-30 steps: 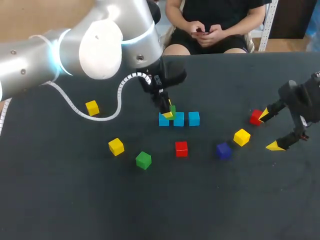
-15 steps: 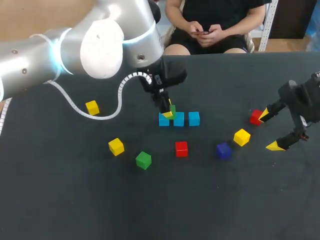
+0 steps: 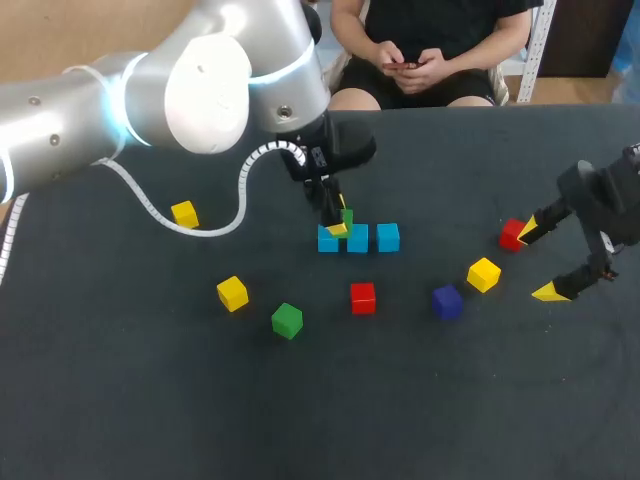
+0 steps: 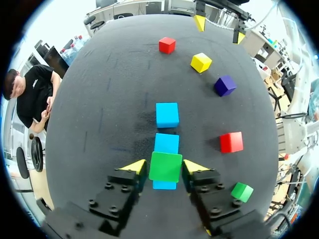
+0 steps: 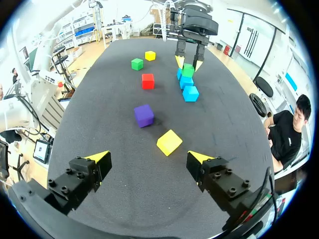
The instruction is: Place the blue cubes, place green cubes on the blue cubes, place the yellow cubes on the green cubes, then place the red cubes on the yellow cubes, and place purple cube on the red cubes.
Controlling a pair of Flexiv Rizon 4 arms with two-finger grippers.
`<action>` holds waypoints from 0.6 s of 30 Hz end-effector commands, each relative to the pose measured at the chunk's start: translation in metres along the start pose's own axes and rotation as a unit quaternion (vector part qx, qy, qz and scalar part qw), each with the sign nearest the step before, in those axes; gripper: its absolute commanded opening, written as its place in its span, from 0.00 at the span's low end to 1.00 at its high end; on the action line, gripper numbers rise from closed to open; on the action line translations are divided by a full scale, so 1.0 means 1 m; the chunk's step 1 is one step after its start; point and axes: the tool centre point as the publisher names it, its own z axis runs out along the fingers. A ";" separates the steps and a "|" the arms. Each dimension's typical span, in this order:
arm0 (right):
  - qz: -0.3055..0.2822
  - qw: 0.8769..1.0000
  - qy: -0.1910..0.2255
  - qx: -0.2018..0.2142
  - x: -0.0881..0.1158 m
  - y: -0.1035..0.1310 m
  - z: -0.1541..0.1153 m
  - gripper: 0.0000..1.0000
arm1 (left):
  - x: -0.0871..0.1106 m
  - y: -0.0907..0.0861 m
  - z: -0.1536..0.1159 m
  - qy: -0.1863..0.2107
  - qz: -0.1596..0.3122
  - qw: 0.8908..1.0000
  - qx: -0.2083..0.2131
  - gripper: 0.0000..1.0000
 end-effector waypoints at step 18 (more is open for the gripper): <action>0.000 1.000 -0.001 0.000 0.000 -0.001 0.001 1.00 | -0.003 0.000 -0.001 -0.001 0.001 1.000 0.002 0.33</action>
